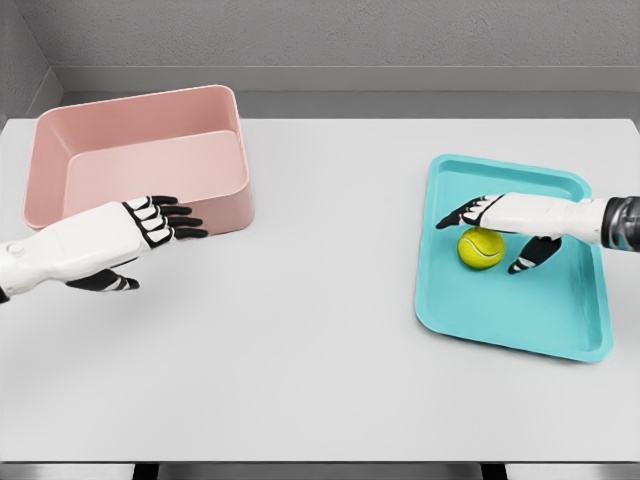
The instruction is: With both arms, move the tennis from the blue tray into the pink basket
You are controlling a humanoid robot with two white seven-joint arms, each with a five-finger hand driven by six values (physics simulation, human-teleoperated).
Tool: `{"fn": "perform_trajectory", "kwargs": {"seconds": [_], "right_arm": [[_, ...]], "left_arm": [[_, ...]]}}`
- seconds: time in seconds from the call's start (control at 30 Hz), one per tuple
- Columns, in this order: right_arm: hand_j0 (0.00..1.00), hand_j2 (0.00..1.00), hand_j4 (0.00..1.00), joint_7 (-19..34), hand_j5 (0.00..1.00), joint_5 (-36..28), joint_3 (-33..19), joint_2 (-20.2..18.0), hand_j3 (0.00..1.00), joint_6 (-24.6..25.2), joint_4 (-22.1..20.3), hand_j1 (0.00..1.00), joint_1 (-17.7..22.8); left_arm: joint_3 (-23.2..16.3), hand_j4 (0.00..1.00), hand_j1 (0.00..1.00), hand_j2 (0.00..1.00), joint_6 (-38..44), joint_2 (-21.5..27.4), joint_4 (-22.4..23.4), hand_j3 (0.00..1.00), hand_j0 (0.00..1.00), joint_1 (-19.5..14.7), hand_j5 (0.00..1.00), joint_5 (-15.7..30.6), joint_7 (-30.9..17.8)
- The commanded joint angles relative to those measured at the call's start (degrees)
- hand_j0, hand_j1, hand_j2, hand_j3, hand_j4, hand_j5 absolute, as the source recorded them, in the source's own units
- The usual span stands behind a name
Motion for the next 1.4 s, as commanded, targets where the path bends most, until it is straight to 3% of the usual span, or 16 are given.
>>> {"fn": "perform_trajectory", "kwargs": {"seconds": [0.0,0.2,0.43,0.67,0.73,0.93,1.17,1.3,1.37], "right_arm": [[0.99,0.99,0.99,0.4,0.99,-0.6,0.5,0.7,0.99,1.4,0.4,0.99,-0.1],[0.98,0.98,0.98,0.6,0.98,-0.5,0.5,3.1,0.98,1.7,5.1,0.98,-0.3],[0.96,0.96,0.96,0.6,0.96,-0.5,0.5,4.6,0.96,1.7,8.1,0.96,-0.4],[0.94,0.94,0.94,0.6,0.94,-0.5,0.6,4.8,0.94,1.6,8.0,0.94,-0.3],[0.98,0.98,0.98,0.6,0.98,-0.3,0.6,4.6,0.98,1.3,7.6,0.98,-0.2],[1.0,1.0,1.0,0.6,1.0,-0.2,0.7,2.1,1.0,0.1,7.0,1.0,-0.2],[1.0,1.0,1.0,0.6,1.0,-0.2,0.7,1.1,1.0,0.2,2.8,1.0,-0.2],[1.0,1.0,1.0,0.6,1.0,-0.2,0.7,1.1,1.0,0.2,2.5,1.0,-0.3],[0.94,0.94,0.94,0.6,0.94,-0.2,0.7,1.1,0.94,0.3,2.6,0.94,-0.3]], "left_arm": [[0.0,1.0,1.0,1.0,0.1,0.1,0.0,1.0,1.0,0.0,1.0,0.4,0.0],[-0.3,1.0,1.0,1.0,0.1,0.3,0.0,1.0,1.0,0.5,1.0,0.7,0.1],[-0.8,1.0,1.0,1.0,0.1,4.4,-0.1,1.0,1.0,0.0,1.0,0.8,0.1],[-0.7,1.0,1.0,1.0,0.1,4.7,-0.1,1.0,1.0,-0.6,1.0,0.8,0.1],[-0.7,1.0,1.0,1.0,0.1,4.7,-0.1,1.0,1.0,-0.6,1.0,0.8,0.1],[-0.7,1.0,1.0,1.0,0.1,4.8,-0.1,1.0,1.0,-0.5,1.0,0.8,0.1],[-0.8,1.0,1.0,1.0,0.1,4.8,-0.1,1.0,1.0,-0.4,1.0,0.8,0.1],[-0.8,1.0,1.0,1.0,0.1,4.8,-0.1,1.0,1.0,-0.4,1.0,0.8,0.1],[-0.8,1.0,1.0,1.0,0.1,4.8,-0.1,1.0,1.0,-0.4,1.0,0.8,0.1]]}}
